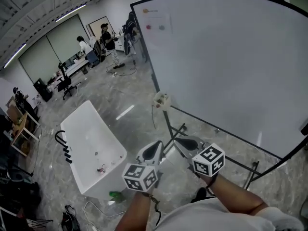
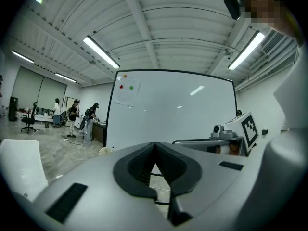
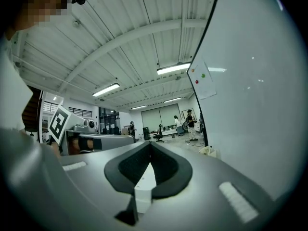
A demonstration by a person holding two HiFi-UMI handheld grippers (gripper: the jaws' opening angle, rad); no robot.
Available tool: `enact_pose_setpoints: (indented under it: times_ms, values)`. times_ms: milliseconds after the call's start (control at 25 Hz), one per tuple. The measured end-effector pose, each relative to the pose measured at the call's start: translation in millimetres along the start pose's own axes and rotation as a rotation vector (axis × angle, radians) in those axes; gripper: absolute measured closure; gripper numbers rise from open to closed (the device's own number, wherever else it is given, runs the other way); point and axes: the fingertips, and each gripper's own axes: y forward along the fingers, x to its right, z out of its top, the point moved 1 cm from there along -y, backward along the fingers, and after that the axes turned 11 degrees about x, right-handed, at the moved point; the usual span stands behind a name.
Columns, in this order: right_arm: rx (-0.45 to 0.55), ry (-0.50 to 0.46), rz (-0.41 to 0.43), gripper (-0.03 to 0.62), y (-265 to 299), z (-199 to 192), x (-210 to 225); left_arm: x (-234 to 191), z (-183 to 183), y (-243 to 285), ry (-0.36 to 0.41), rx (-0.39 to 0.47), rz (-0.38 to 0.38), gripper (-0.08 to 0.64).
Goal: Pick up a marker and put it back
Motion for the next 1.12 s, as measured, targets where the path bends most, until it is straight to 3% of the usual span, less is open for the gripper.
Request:
enact_pose_setpoints:
  times_ms: [280,520,800,1120]
  values:
    - [-0.067,0.032,0.027,0.589,56.5,-7.6,113.6,-58.9,-5.9,103.3,-0.027,0.012,0.063,0.555]
    - [-0.089,0.060,0.018,0.589,94.6,-17.4,174.3,-104.1,-20.1,156.5,-0.055,-0.007,0.092,0.555]
    - [-0.097,0.070,-0.023,0.586,145.4,-27.6,227.4,-162.1,-24.7,219.1,-0.045,-0.014,0.064,0.555]
    - [-0.129,0.120,-0.119,0.563,252.5,-72.1,310.7,-270.7,-48.5,301.5,-0.084,-0.058,-0.011,0.555]
